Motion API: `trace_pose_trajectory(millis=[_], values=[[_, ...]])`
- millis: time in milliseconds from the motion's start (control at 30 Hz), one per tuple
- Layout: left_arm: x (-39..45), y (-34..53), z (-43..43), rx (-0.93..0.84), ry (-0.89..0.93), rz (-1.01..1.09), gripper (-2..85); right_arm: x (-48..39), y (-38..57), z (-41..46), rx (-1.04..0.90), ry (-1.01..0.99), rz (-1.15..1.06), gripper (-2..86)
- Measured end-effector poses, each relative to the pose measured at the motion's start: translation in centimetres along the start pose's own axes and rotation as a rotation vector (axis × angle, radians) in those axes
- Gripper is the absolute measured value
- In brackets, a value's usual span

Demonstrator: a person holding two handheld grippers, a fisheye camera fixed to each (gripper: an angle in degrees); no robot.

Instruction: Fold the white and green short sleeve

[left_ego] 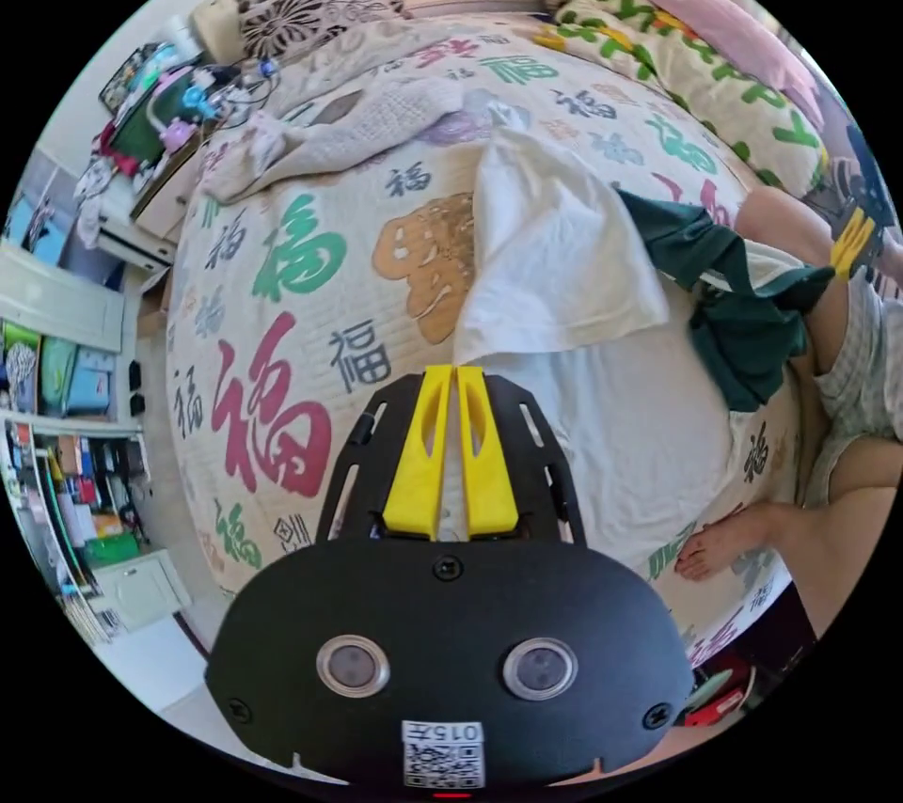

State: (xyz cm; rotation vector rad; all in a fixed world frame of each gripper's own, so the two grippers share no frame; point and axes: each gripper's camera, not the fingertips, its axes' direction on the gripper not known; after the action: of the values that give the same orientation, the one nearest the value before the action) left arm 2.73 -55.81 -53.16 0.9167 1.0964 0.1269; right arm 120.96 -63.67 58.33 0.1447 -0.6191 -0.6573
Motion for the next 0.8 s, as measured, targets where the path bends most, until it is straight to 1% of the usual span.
trace_pose_trajectory(millis=[67, 100, 133, 167, 233, 300, 333, 367, 400, 433, 567, 633, 700, 800], values=[[1.1, 0.6, -1.7, 0.075, 0.086, -0.005, 5.4, 0.2, 0.9, -0.7, -0.004, 0.005, 0.01, 0.1], [2.8, 0.5, -3.3, 0.145, 0.166, 0.033, 9.0, 0.4, 1.5, -1.1, 0.002, 0.005, 0.019, 0.1], [5.0, 0.0, -4.8, 0.198, 0.215, 0.096, 10.5, 0.5, 2.1, -1.6, 0.011, -0.002, 0.027, 0.1], [6.3, -0.4, -5.5, 0.216, 0.222, 0.137, 11.3, 0.6, 2.4, -1.8, 0.018, -0.006, 0.032, 0.1], [12.3, -1.9, -6.7, 0.255, 0.2, 0.274, 11.5, 0.9, 3.5, -2.9, 0.056, -0.021, 0.046, 0.1], [17.2, -2.8, -5.1, 0.227, 0.191, 0.384, 11.2, 1.4, 4.4, -3.6, 0.074, -0.018, 0.068, 0.1], [20.1, -3.0, -3.3, 0.203, 0.136, 0.424, 10.8, 1.8, 5.1, -4.1, 0.088, -0.023, 0.088, 0.0], [21.2, -2.9, -2.5, 0.212, 0.107, 0.427, 10.4, 2.0, 5.5, -4.4, 0.096, -0.029, 0.097, 0.0], [22.8, -2.7, -1.3, 0.271, 0.08, 0.4, 9.5, 2.4, 6.3, -5.0, 0.113, -0.038, 0.116, 0.1], [24.1, -2.6, -0.7, 0.323, 0.104, 0.382, 9.8, 2.7, 7.1, -5.7, 0.131, -0.041, 0.137, 0.1], [27.9, -3.8, 0.4, 0.289, 0.14, 0.371, 9.2, 3.9, 9.4, -7.6, 0.196, -0.084, 0.212, 0.1], [29.0, -3.9, 0.5, 0.287, 0.155, 0.291, 6.1, 4.3, 10.9, -8.8, 0.222, -0.1, 0.248, 0.1], [29.3, -3.3, -0.3, 0.32, 0.136, 0.252, 2.1, 4.1, 12.0, -9.8, 0.242, -0.083, 0.257, 0.1], [28.6, -1.5, -2.6, 0.385, 0.112, 0.173, 0.2, 3.2, 13.8, -12.0, 0.297, -0.039, 0.241, 0.1]])
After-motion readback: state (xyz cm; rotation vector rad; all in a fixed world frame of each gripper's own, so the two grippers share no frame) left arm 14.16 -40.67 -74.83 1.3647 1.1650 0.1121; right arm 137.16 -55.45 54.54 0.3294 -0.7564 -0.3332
